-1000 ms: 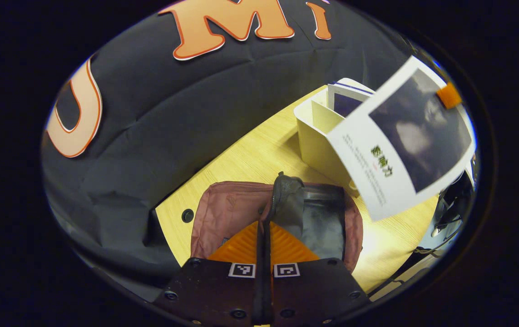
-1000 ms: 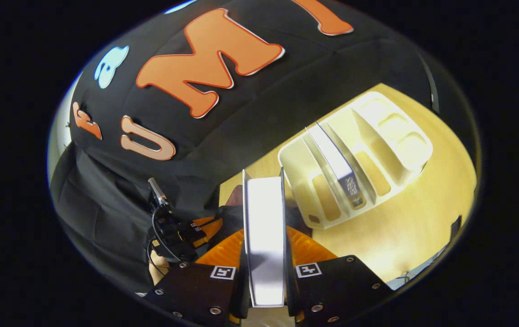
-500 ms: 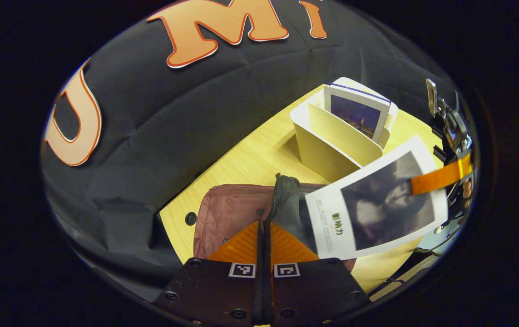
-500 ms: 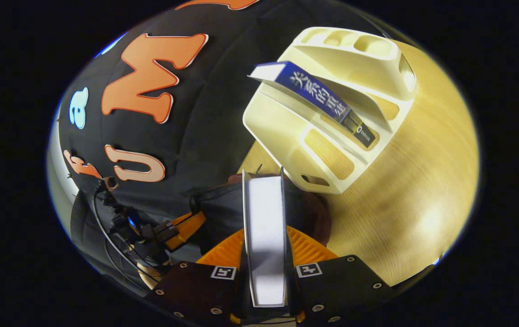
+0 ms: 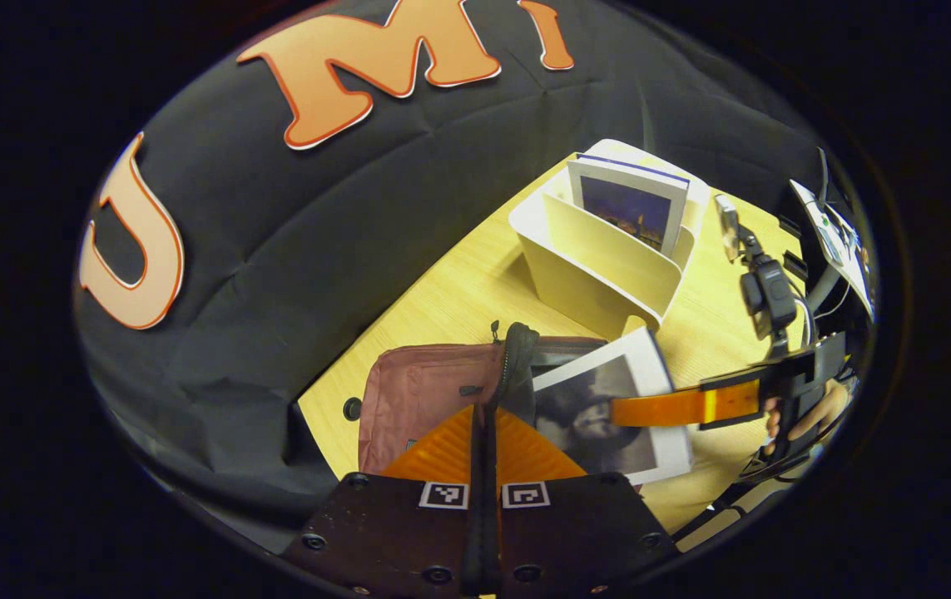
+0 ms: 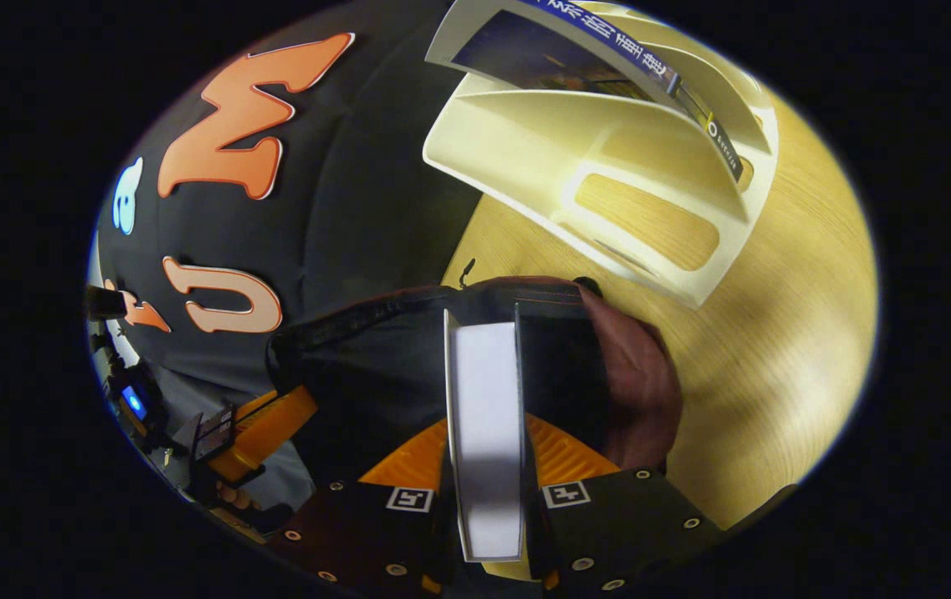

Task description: Open the schoolbag, grab two books from the bookshelf and put them into the schoolbag.

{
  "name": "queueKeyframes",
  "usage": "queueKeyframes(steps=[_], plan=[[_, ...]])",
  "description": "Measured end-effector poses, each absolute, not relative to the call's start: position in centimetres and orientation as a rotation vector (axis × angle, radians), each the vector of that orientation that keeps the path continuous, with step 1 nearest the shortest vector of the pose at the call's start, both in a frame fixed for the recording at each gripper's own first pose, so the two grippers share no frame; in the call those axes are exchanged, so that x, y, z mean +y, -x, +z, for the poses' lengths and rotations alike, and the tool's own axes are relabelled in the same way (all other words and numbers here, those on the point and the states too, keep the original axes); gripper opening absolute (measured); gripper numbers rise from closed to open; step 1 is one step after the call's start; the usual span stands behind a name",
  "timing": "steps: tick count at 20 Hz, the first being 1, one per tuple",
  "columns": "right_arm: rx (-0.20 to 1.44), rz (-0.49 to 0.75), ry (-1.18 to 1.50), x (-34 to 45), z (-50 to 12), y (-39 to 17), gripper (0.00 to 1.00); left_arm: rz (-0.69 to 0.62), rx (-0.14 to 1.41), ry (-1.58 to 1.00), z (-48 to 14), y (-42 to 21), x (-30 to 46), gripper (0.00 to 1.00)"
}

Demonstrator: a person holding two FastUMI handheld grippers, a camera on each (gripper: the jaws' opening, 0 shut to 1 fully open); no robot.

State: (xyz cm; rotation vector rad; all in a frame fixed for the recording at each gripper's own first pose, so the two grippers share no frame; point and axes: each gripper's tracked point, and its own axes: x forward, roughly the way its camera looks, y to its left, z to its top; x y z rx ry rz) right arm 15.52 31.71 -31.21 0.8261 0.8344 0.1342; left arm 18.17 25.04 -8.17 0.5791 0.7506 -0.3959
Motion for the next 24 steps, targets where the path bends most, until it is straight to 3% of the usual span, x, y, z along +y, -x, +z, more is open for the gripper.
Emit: queueKeyframes(steps=[12, 15, 16, 17, 18, 19, 20, 21, 24], plan=[[0.782, 0.001, -0.844, 35.1, -33.7, -20.9, 0.33, -0.464, 0.739, -0.527, -8.3, -17.2, 22.7, 0.01], [0.914, -0.007, -0.847, 36.2, -35.5, -19.4, 0.38, -0.426, 0.745, -0.535, -7.8, -17.7, 24.0, 0.01], [0.960, -0.025, -0.824, 36.1, -36.4, -18.6, 0.46, -0.414, 0.747, -0.536, -7.9, -17.9, 24.3, 0.01], [1.000, -0.042, -0.804, 35.8, -37.2, -17.9, 0.34, -0.410, 0.753, -0.531, -8.1, -17.8, 24.6, 0.01], [1.026, -0.053, -0.785, 35.5, -37.7, -17.4, 0.75, -0.411, 0.760, -0.524, -8.4, -17.8, 24.7, 0.01], [1.038, -0.058, -0.764, 35.2, -37.9, -17.0, 0.50, -0.411, 0.764, -0.518, -8.6, -17.6, 24.9, 0.01], [1.041, -0.064, -0.745, 34.9, -37.6, -16.5, 0.70, -0.411, 0.767, -0.512, -8.8, -17.6, 24.9, 0.01], [1.045, -0.064, -0.734, 34.8, -37.4, -16.1, 1.00, -0.412, 0.773, -0.505, -9.1, -17.5, 25.0, 0.01], [1.050, -0.075, -0.713, 33.6, -36.5, -15.5, 0.98, -0.404, 0.772, -0.497, -9.2, -17.7, 25.2, 0.01]])
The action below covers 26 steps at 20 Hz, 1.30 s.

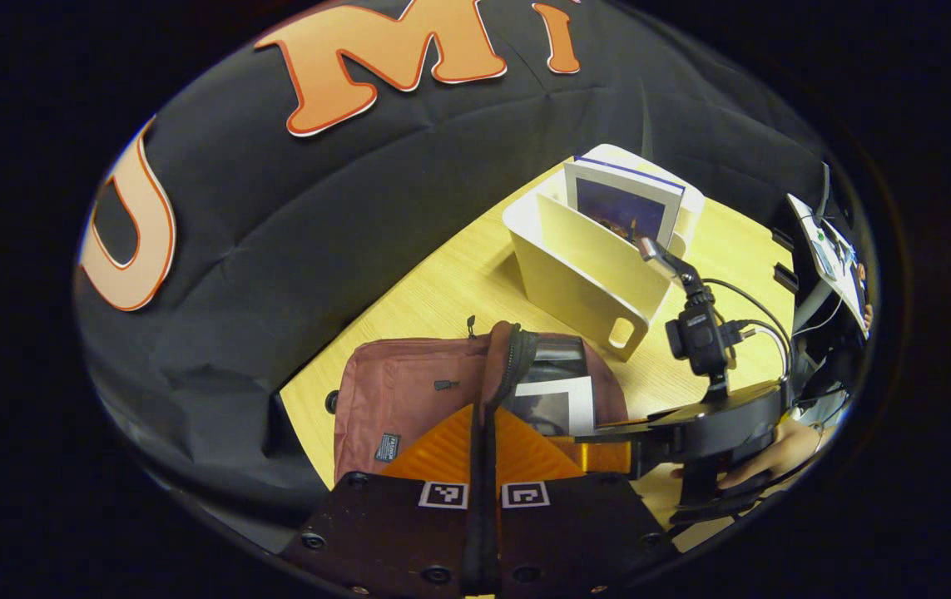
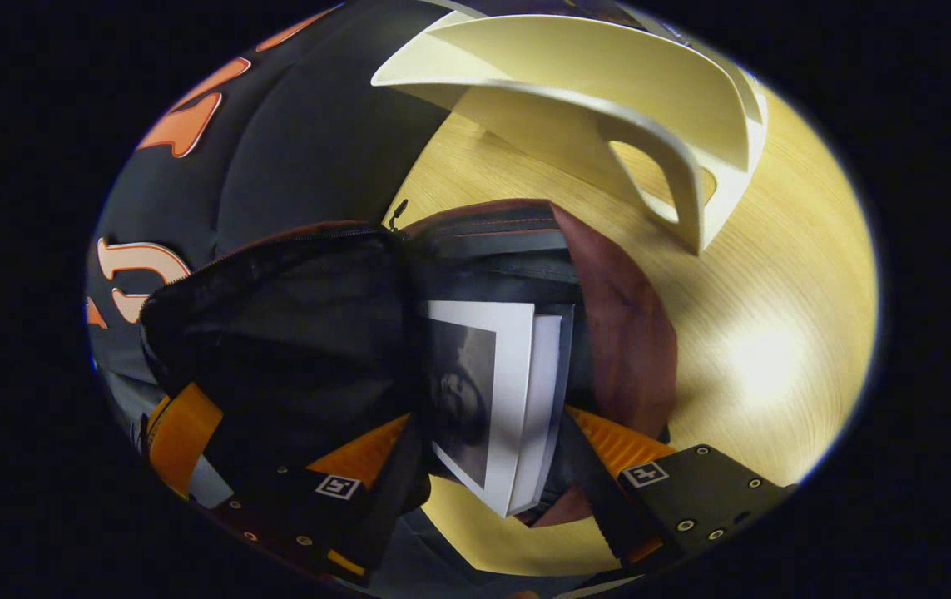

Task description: Open the schoolbag, grab two books from the bookshelf and put them into the schoolbag.

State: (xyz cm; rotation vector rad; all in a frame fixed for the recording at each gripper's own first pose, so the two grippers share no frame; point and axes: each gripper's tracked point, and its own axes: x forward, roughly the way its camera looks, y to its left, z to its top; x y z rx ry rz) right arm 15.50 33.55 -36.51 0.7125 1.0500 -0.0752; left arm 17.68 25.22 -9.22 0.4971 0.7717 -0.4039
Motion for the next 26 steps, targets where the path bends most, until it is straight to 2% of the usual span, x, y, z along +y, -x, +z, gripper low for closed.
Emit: queueKeyframes(steps=[8, 16, 21, 26], plan=[[0.994, -0.079, -0.685, 27.8, -32.2, -13.6, 0.98, -0.405, 0.776, -0.481, -10.3, -17.0, 25.2, 0.01], [0.926, -0.108, -0.309, 16.9, -25.2, -11.5, 0.97, -0.400, 0.779, -0.455, -10.7, -16.7, 25.2, 0.01], [0.888, -0.127, -0.039, 12.3, -18.9, -13.4, 0.98, -0.407, 0.781, -0.437, -10.8, -16.6, 24.7, 0.01], [0.834, -0.090, 0.146, 12.5, -12.4, -17.8, 0.98, -0.405, 0.784, -0.435, -10.9, -16.6, 24.8, 0.01]])
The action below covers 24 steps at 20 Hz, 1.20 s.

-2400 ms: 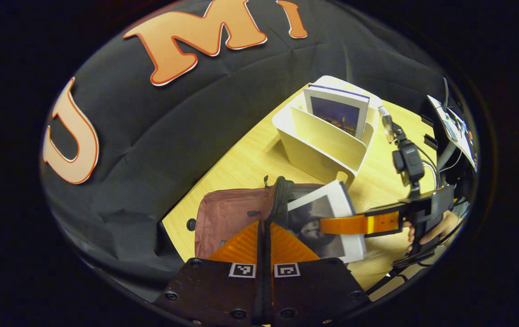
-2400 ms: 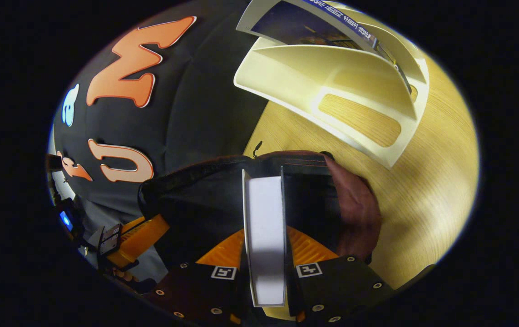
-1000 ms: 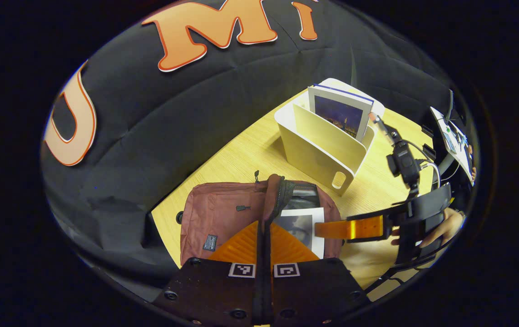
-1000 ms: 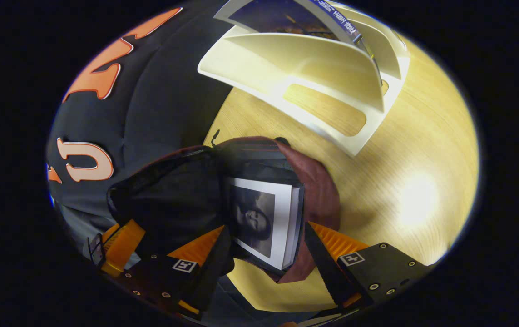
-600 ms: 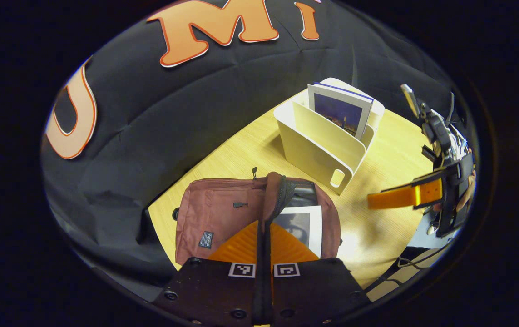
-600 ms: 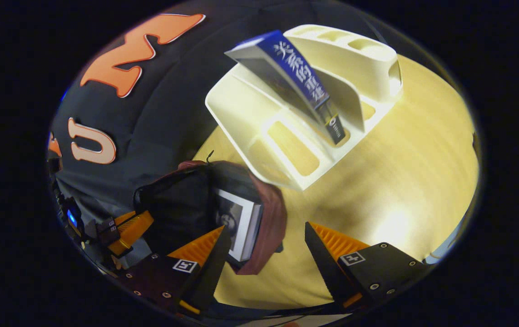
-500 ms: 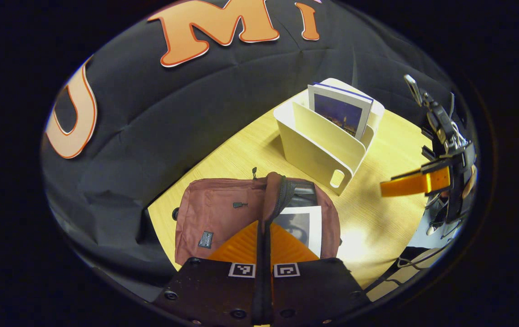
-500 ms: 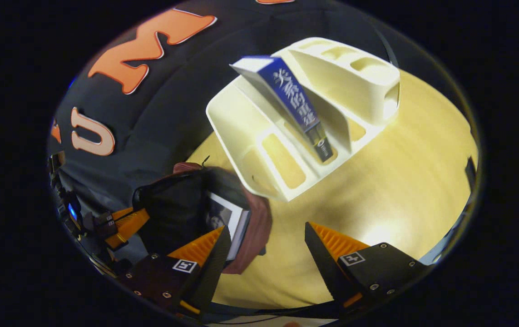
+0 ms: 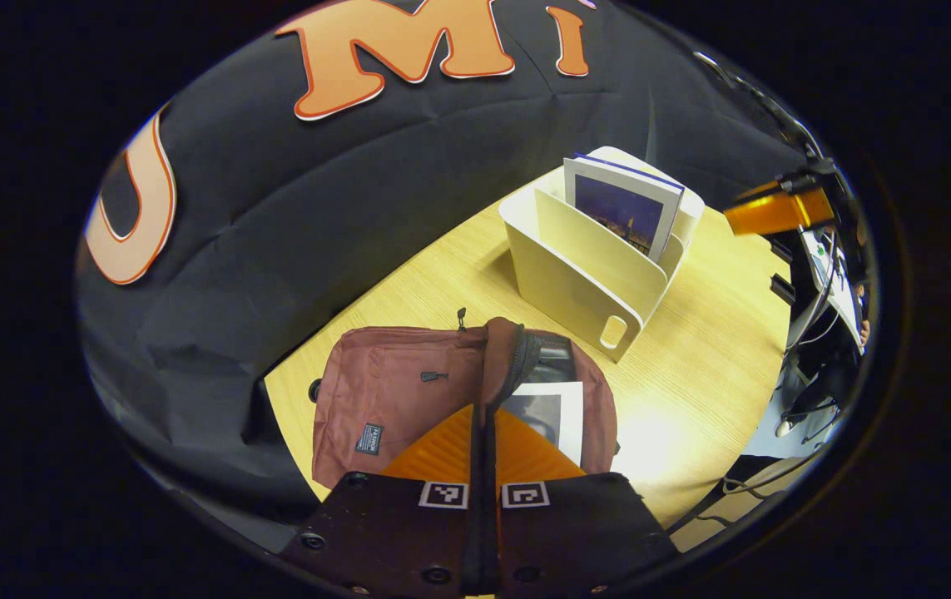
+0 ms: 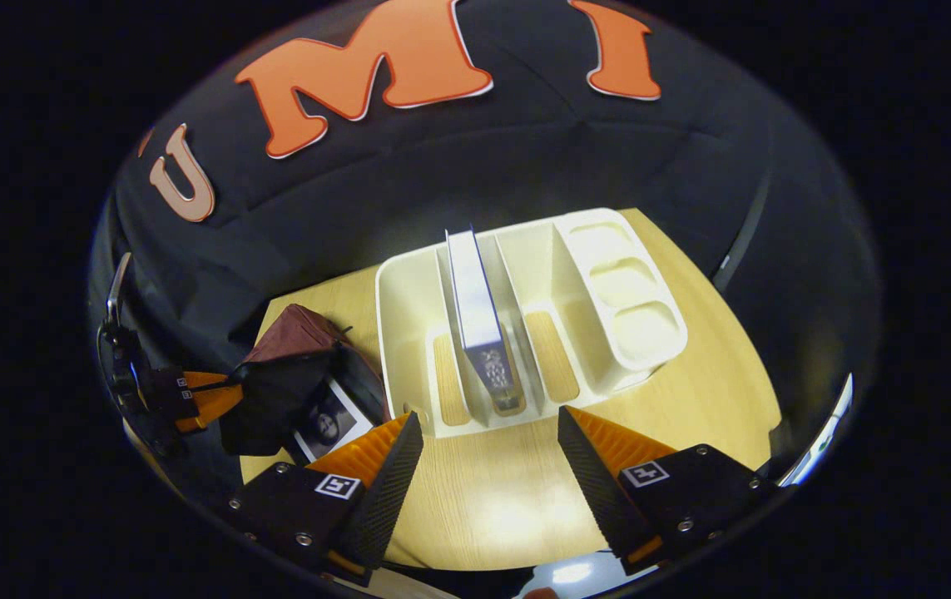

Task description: Open the schoolbag, grab two books from the bookshelf and put them into the schoolbag.

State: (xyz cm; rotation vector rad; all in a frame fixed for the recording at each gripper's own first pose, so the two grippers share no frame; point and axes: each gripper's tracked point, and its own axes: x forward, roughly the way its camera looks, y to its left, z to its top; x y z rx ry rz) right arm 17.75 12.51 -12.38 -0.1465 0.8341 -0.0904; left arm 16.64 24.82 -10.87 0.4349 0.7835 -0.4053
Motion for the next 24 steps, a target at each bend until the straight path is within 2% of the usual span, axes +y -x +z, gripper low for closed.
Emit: queueKeyframes(steps=[6, 12, 17, 21, 23, 24], plan=[[0.836, -0.048, 0.300, 14.7, -9.3, -24.3, 0.98, -0.425, 0.797, -0.436, -11.0, -16.4, 24.8, 0.01], [0.972, -0.054, 0.366, 15.1, -13.0, -30.2, 0.98, -0.421, 0.806, -0.416, -11.1, -16.6, 25.1, 0.01], [1.150, -0.077, 0.393, 13.5, -17.4, -31.1, 0.98, -0.407, 0.811, -0.394, -11.3, -16.8, 26.0, 0.01], [1.227, -0.078, 0.404, 13.1, -19.0, -30.8, 0.99, -0.400, 0.818, -0.374, -11.6, -16.7, 26.3, 0.01], [1.288, -0.074, 0.411, 12.6, -19.6, -30.0, 0.73, -0.397, 0.816, -0.375, -11.5, -16.7, 26.4, 0.01], [1.286, -0.087, 0.422, 12.2, -19.9, -30.2, 0.54, -0.397, 0.816, -0.375, -11.4, -16.6, 26.4, 0.01]])
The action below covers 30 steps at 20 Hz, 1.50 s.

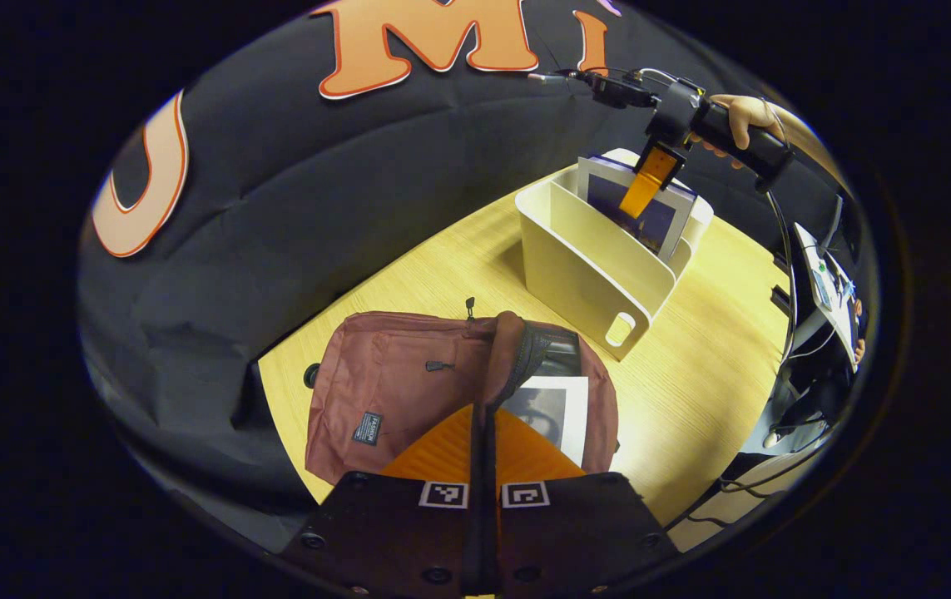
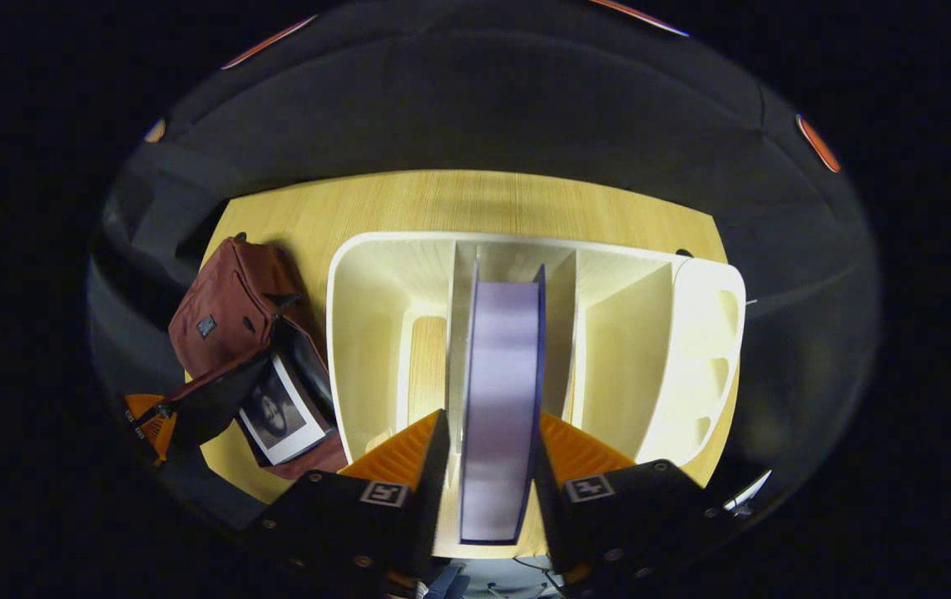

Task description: Open the schoolbag, grab two books from the bookshelf and put them into the schoolbag.

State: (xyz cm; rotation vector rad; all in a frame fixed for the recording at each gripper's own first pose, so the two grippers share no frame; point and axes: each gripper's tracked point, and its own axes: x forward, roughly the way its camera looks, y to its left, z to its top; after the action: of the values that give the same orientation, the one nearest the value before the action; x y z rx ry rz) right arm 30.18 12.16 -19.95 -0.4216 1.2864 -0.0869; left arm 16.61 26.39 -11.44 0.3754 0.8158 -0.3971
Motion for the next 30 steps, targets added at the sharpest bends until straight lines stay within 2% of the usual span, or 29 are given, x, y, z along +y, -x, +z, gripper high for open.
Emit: queueKeyframes(steps=[1, 2, 6, 13, 20, 25, 30], plan=[[1.275, -0.087, 0.415, 12.3, -19.9, -30.4, 0.42, -0.398, 0.816, -0.374, -11.5, -16.7, 26.4, 0.01], [1.273, -0.098, 0.402, 12.3, -19.8, -30.5, 0.37, -0.399, 0.817, -0.373, -11.5, -16.7, 26.3, 0.01], [1.232, -0.104, 0.346, 12.7, -17.7, -30.8, 0.36, -0.399, 0.820, -0.369, -11.7, -16.6, 26.3, 0.01], [1.109, -0.098, 0.316, 15.0, -9.6, -30.3, 0.34, -0.413, 0.822, -0.371, -11.6, -16.5, 25.8, 0.01], [0.999, -0.001, 0.218, 19.4, -2.5, -27.1, 0.34, -0.397, 0.814, -0.370, -11.4, -16.5, 26.1, 0.01], [0.962, 0.095, 0.122, 22.5, -2.4, -23.2, 0.33, -0.388, 0.815, -0.354, -11.5, -16.5, 25.9, 0.01], [0.984, 0.193, -0.119, 24.3, -7.5, -20.1, 0.33, -0.377, 0.812, -0.335, -11.4, -16.3, 26.0, 0.01]])
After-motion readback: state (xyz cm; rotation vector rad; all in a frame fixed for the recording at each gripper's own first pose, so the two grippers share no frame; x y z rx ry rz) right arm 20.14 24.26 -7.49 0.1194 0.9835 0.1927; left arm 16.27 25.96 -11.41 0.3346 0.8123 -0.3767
